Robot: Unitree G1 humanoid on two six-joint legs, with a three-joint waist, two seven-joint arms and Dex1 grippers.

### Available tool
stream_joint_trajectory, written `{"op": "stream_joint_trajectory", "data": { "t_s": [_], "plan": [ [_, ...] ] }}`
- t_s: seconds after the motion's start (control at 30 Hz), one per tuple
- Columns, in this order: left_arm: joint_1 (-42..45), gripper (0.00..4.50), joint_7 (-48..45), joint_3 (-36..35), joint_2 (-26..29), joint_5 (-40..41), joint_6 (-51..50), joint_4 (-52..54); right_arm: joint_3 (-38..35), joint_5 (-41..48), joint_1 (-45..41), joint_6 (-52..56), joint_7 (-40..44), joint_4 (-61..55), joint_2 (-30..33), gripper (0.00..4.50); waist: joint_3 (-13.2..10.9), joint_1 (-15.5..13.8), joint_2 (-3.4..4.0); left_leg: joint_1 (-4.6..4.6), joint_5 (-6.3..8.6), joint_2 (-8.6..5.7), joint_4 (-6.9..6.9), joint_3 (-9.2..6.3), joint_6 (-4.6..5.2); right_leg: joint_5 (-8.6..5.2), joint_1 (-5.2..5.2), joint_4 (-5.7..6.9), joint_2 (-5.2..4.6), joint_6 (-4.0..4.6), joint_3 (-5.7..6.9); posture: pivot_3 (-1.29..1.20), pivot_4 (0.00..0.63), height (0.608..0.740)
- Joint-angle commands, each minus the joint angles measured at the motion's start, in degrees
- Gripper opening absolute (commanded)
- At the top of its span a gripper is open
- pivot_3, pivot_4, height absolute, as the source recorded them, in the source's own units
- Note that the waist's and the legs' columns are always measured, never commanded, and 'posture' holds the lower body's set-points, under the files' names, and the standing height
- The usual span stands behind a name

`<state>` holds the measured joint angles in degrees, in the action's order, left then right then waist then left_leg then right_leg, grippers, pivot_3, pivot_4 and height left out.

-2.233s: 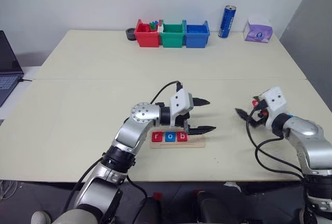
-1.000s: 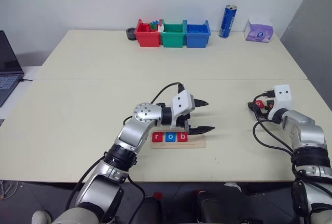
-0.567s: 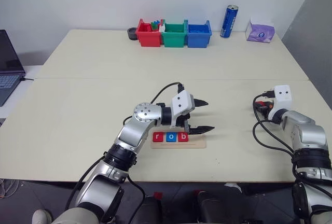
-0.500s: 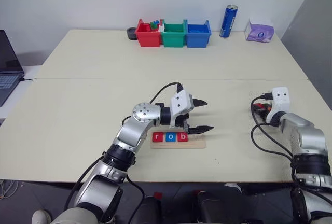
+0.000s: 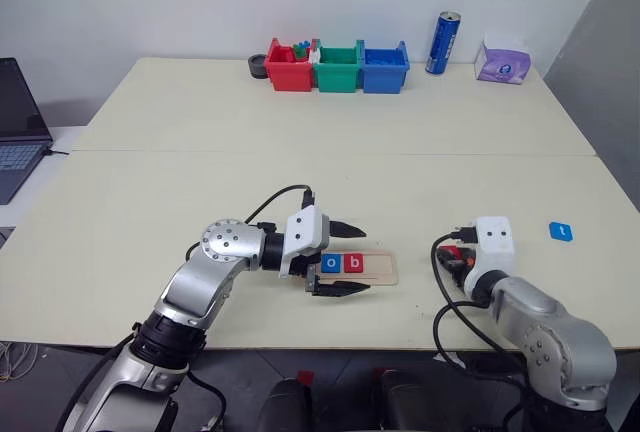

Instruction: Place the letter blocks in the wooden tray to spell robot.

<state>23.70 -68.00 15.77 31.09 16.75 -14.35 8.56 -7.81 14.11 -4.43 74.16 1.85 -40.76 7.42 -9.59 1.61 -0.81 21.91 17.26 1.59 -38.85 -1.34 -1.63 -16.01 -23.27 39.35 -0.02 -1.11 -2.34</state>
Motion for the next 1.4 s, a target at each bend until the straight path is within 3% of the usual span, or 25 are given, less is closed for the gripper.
{"op": "stream_joint_trajectory", "data": {
  "t_s": [0.03, 0.3, 0.57, 0.6, 0.77, 0.87, 0.97, 1.03, 1.2, 1.4],
  "plan": [
    [0.22, 4.5, 0.16, -0.33, -0.54, 1.07, 0.53, 2.32, 1.68, -0.98, 1.37, 2.79, -3.1, -4.21, -3.3, 1.46, 0.0, 0.06, 0.0, 0.0, 0.0, 0.02, 0.01, -0.01, 0.0, 0.0, 0.0, -0.02, 0.03, 0.0, 0.01, 0.0, 0.15, 0.74],
    [0.52, 4.5, -0.55, -0.18, -0.99, 0.95, 0.55, 2.19, 4.15, -2.17, 1.11, 5.68, -4.87, -5.59, -6.48, 1.46, 0.01, 0.22, -0.01, 0.0, 0.0, 0.07, 0.05, -0.03, 0.01, 0.0, 0.0, -0.13, 0.09, 0.01, 0.01, 0.0, 0.15, 0.74],
    [1.05, 4.5, -0.15, 0.04, -1.3, 0.27, 0.92, 1.82, 3.46, -0.95, 1.03, 4.79, -2.02, -5.42, -5.38, 4.31, 0.01, 0.23, -0.02, 0.01, 0.01, 0.07, 0.07, -0.03, 0.01, 0.0, 0.02, -0.23, 0.1, 0.0, 0.01, 0.0, 0.15, 0.74],
    [1.21, 4.5, -0.13, 0.02, -1.34, 0.25, 0.91, 1.67, 2.85, -0.67, 0.82, 4.7, -1.24, -5.55, -4.68, 4.48, 0.01, 0.23, -0.02, 0.01, 0.01, 0.07, 0.07, -0.03, 0.01, 0.0, 0.02, -0.24, 0.1, 0.0, 0.0, 0.0, 0.15, 0.74],
    [1.56, 4.5, -0.71, 0.06, -1.32, 0.43, 1.17, 1.2, -5.03, 3.24, -3.95, 5.32, 6.27, -5.74, 1.54, 4.48, 0.0, 0.22, -0.01, 0.04, 0.01, 0.04, 0.06, -0.01, 0.01, 0.0, 0.03, -0.27, 0.08, 0.0, 0.0, 0.0, 0.15, 0.74],
    [2.05, 4.5, -1.37, 0.04, -1.42, 0.71, 1.49, 0.73, -8.46, 7.47, -8.75, 3.85, 14.24, -3.9, 10.15, 4.48, -0.01, 0.21, -0.01, 0.04, 0.01, 0.01, 0.05, 0.04, 0.02, 0.03, 0.02, -0.3, 0.08, -0.03, 0.03, 0.0, 0.15, 0.74],
    [2.9, 4.5, -1.95, 0.43, -1.9, 0.13, 2.46, -1.05, -8.92, 12.82, -10.84, -4.91, 29.18, 1.71, 22.51, 4.48, -0.03, 0.21, 0.01, 0.03, 0.02, 0.02, 0.1, 0.0, 0.04, 0.03, 0.03, -0.36, 0.1, -0.02, 0.05, 0.0, 0.15, 0.74],
    [3.47, 4.5, -2.63, 0.68, -2.09, -0.24, 3.56, -2.41, -10.89, 17.37, -10.95, -9.96, 38.54, 6.27, 27.07, 4.48, -0.04, 0.16, -0.02, 0.04, 0.03, 0.01, 0.12, 0.02, 0.06, 0.01, 0.05, -0.39, 0.13, -0.01, 0.06, 0.0, 0.15, 0.74],
    [4.84, 4.5, -3.98, 1.01, -2.67, -0.36, 5.24, -4.43, -5.14, 14.86, -6.03, -27.96, 55.33, 15.36, 37.74, 4.48, -0.06, 0.06, -0.06, 0.1, 0.1, 0.03, 0.11, 0.03, 0.18, -0.01, 0.05, -0.41, 0.17, 0.02, 0.08, 0.0, 0.15, 0.74],
    [5.18, 4.5, -4.37, 1.02, -2.98, -0.08, 5.38, -4.46, 2.18, 9.95, -5.65, -43.76, 63.08, 27.98, 39.48, 4.48, -0.08, 0.15, -0.09, 0.02, 0.1, 0.03, 0.04, 0.03, 0.19, 0.01, 0.06, -0.34, 0.15, 0.02, 0.01, 0.0, 0.15, 0.74]
  ]
}}
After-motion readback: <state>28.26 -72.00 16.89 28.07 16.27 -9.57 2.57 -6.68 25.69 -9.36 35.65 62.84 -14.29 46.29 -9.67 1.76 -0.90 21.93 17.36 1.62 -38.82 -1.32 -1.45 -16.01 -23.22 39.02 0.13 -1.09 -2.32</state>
